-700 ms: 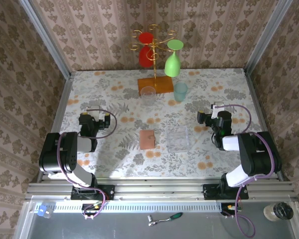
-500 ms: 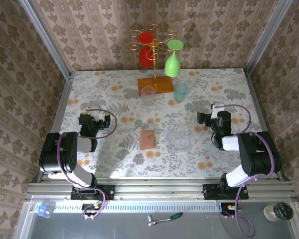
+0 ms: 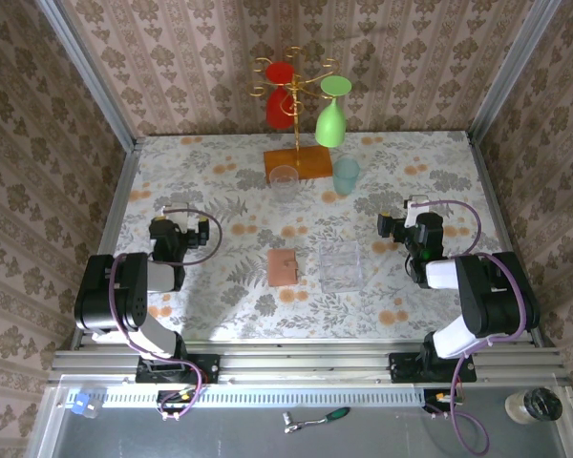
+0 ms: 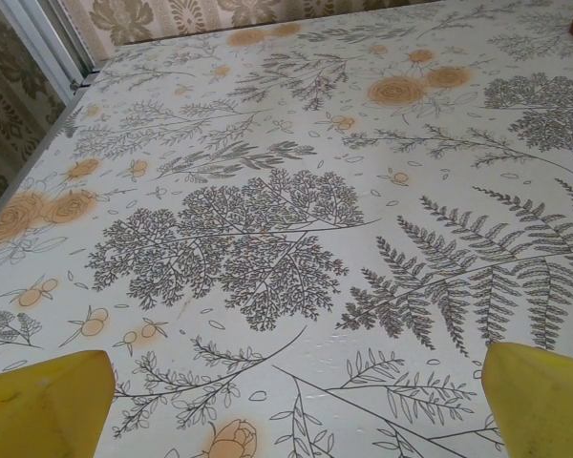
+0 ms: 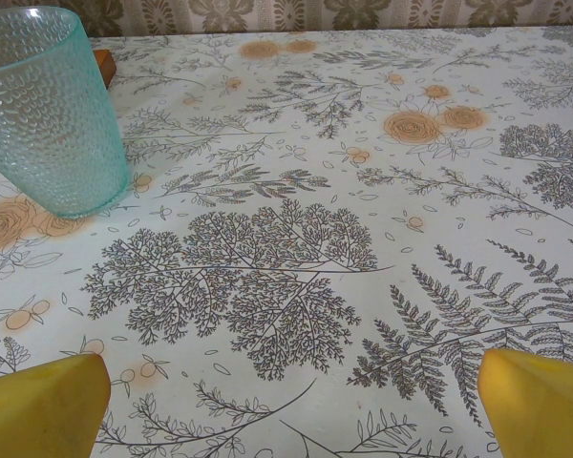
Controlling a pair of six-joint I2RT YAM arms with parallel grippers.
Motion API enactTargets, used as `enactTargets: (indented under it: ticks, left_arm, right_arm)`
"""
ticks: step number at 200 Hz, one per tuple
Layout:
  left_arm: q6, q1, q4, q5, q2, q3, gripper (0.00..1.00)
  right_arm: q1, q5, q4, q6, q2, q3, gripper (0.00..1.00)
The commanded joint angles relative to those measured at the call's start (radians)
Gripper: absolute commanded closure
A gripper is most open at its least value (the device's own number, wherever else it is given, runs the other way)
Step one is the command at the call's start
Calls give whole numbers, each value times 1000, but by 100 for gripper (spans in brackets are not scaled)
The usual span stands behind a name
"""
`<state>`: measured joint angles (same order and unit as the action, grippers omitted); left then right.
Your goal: Take the credit cards out of the card holder
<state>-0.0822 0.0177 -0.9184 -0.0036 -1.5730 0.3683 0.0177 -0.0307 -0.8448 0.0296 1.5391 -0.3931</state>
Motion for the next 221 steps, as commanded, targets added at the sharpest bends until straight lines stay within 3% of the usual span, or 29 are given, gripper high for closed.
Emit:
enactTargets:
  ticks: [1, 62, 99, 135, 160, 184, 221]
  left_arm:
    - [21, -6, 3, -6, 16, 25, 0]
    - [18, 1, 0, -19, 22, 22, 0]
    - [17, 20, 33, -81, 91, 12, 0]
    - [-13, 69, 137, -171, 160, 41, 0]
    - [-31, 120, 276, -256, 214, 92, 0]
    - [-3, 175, 516, -355, 253, 186, 0]
    - [43, 249, 710, -341, 329, 235, 0]
  right_arm:
    - [-2, -20, 4, 1, -10, -20, 0]
    - [-1, -23, 0, 1, -11, -19, 0]
    - [1, -28, 240, -1, -87, -121, 0]
    - [4, -28, 356, 3, -140, -159, 0]
    - [7, -17, 484, 36, -217, -190, 0]
    - [11, -2, 626, 87, -267, -223, 1]
    - [38, 25, 817, 184, -332, -263, 3]
